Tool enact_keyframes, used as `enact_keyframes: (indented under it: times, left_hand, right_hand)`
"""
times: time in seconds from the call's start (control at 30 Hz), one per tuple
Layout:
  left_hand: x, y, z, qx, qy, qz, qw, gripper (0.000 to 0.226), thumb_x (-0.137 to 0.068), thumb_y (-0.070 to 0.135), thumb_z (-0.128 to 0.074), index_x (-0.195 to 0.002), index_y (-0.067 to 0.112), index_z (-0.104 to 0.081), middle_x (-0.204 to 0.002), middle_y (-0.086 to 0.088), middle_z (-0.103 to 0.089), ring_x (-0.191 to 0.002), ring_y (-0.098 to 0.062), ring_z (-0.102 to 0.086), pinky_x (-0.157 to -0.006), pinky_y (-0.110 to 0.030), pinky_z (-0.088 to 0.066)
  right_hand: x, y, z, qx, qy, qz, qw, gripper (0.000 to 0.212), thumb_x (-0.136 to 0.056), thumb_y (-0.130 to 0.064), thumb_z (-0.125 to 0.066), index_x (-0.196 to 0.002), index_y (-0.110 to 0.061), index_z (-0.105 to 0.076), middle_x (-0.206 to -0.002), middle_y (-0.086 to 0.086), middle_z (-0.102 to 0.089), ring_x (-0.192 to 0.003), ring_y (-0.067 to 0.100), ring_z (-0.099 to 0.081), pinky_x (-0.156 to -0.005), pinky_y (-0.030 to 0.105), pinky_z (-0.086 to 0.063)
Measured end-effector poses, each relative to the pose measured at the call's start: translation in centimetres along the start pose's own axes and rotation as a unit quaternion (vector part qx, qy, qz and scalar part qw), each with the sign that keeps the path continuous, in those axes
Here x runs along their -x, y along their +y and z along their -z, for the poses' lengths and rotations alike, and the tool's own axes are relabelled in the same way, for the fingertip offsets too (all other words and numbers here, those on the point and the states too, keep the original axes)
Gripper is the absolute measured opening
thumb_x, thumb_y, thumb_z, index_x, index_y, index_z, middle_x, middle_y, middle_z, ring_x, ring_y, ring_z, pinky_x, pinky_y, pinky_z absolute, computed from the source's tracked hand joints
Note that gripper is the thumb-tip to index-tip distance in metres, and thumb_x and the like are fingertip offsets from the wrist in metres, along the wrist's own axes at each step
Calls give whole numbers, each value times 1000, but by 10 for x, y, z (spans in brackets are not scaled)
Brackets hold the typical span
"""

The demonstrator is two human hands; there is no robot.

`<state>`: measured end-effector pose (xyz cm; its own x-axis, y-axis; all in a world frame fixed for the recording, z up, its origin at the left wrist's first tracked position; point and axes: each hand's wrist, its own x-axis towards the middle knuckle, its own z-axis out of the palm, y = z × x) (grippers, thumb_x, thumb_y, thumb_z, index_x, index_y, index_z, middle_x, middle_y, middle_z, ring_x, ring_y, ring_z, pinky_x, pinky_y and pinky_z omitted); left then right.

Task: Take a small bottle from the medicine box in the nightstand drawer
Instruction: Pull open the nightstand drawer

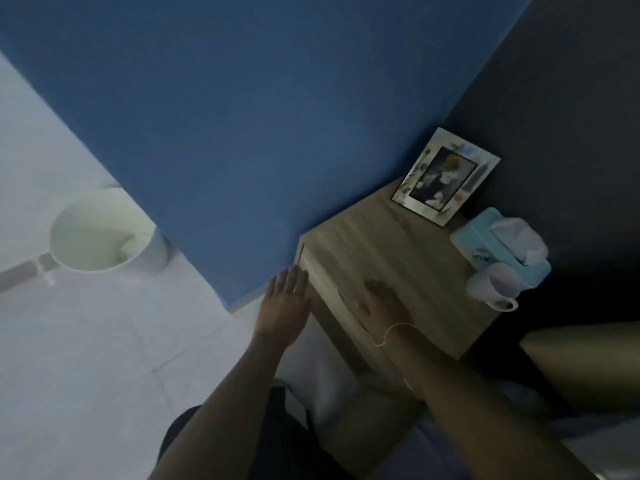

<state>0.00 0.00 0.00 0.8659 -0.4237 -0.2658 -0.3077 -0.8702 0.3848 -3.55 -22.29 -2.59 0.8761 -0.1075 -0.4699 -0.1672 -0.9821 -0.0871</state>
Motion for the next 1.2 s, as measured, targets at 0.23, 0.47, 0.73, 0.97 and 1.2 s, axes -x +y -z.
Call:
enact_keyframes:
  times: [0.23, 0.47, 0.73, 0.97, 1.2]
  left_hand:
    - [5, 18, -58, 1, 51, 15, 999, 56, -102, 35, -26, -151, 13, -10, -162, -11, -8, -150, -26, -6, -123, -39, -2]
    - [21, 56, -128, 11, 99, 47, 994, 56, -102, 34, -27, -152, 13, -11, -162, -12, -8, -150, -26, -6, -123, -39, -5]
    - [1, 54, -181, 94, 103, 101, 985, 54, -103, 33, -20, -152, 12, -7, -162, -8, -5, -150, -21, -3, -124, -38, -6]
    - [-46, 44, -187, 141, 122, 122, 975, 61, -102, 39, -24, -152, 9, -4, -162, -9, -5, -150, -20, -5, -124, -36, -7]
    - [-75, 46, -196, 165, 126, 108, 972, 79, -96, 45, -40, -151, 10, 4, -162, -9, -1, -150, -23, -7, -123, -40, -11]
  right_hand:
    - [-13, 26, -47, -26, 64, 17, 997, 54, -99, -39, -34, -147, -16, -28, -157, 4, -25, -139, 28, -32, -112, 40, -29]
    - [-23, 67, -90, -42, 204, 143, 968, 46, -101, -25, -32, -146, -16, -32, -156, 2, -28, -145, 18, -22, -118, 35, -19]
    - [-35, 76, -102, -30, 236, 149, 960, 54, -95, -30, -19, -147, -19, -29, -156, 1, -29, -146, 20, -18, -120, 45, -13]
    - [-43, 80, -109, -30, 265, 157, 951, 53, -95, -32, -19, -144, -19, -34, -153, 2, -36, -144, 21, -24, -118, 46, -21]
    - [-44, 81, -112, -44, 272, 156, 948, 52, -95, -31, -21, -145, -20, -33, -154, 1, -33, -145, 18, -20, -119, 44, -17]
